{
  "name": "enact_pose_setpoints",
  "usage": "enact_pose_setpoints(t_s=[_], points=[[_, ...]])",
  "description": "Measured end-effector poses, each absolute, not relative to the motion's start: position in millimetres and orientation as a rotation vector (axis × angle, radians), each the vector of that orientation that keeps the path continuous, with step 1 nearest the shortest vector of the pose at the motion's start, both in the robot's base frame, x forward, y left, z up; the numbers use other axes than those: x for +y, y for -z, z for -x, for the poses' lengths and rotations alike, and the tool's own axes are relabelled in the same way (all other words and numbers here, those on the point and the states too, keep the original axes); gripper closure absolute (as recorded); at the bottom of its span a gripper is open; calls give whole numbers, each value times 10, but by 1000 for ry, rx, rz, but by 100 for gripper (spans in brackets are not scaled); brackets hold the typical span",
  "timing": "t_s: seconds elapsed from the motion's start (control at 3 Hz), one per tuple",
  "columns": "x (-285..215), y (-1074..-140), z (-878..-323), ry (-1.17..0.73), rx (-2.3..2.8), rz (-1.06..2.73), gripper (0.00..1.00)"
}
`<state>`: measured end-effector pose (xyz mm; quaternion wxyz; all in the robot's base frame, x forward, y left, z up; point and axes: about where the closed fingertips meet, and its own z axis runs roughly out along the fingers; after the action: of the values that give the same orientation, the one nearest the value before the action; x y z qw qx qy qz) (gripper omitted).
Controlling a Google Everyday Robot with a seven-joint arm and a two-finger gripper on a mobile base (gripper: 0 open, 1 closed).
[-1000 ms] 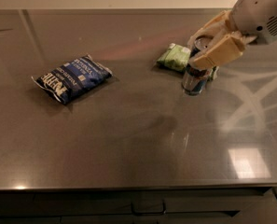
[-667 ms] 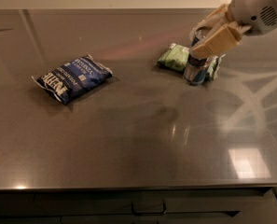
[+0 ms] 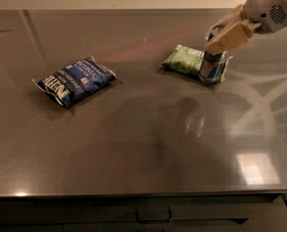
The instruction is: Move redbull can near green jalapeno chip bag
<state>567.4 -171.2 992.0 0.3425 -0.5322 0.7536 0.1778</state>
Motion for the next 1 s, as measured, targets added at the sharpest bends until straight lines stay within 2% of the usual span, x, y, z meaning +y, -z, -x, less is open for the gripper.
enact_pose_setpoints(t_s=[1.0], points=[[-1817, -9537, -5865, -514, 2047, 1314, 100]])
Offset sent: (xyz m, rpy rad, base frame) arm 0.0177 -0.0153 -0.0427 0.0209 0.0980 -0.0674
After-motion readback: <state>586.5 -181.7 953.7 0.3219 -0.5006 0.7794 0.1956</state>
